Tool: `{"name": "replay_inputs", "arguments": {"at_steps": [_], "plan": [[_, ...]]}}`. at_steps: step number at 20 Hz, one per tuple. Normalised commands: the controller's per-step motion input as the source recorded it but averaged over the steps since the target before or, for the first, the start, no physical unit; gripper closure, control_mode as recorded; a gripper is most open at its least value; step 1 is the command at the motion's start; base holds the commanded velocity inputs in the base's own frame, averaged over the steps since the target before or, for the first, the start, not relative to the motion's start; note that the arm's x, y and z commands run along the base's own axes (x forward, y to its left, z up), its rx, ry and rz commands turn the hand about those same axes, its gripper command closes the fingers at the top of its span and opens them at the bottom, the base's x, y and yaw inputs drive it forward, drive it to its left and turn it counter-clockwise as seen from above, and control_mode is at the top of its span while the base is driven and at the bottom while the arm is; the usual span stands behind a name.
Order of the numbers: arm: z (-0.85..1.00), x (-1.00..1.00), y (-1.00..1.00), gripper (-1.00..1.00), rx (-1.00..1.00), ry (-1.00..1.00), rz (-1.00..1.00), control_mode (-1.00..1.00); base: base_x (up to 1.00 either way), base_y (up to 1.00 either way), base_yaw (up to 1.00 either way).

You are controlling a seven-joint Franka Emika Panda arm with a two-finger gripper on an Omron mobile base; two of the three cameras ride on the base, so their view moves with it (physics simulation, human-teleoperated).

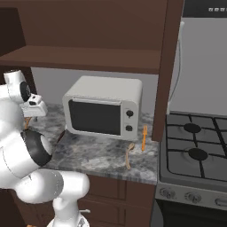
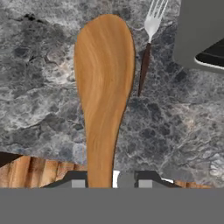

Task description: Organize the utensils by type. Pick up the wooden spoons from the counter and place them in the open cabinet. Then pick up the metallic utensils from the counter and place them in the open drawer.

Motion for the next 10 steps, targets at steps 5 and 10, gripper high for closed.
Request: {"name": "replay_inputs", "arguments": {"at_steps": [5, 10], "plan": [[0.37, -0.61, -0.28, 1.0, -0.13, -0.28, 0.62, -1.0, 0.0, 0.0, 0.0], [0.46, -0.43, -0.26, 1.0, -0.11, -0.13, 0.61, -1.0, 0.0, 0.0, 0.0]]}}
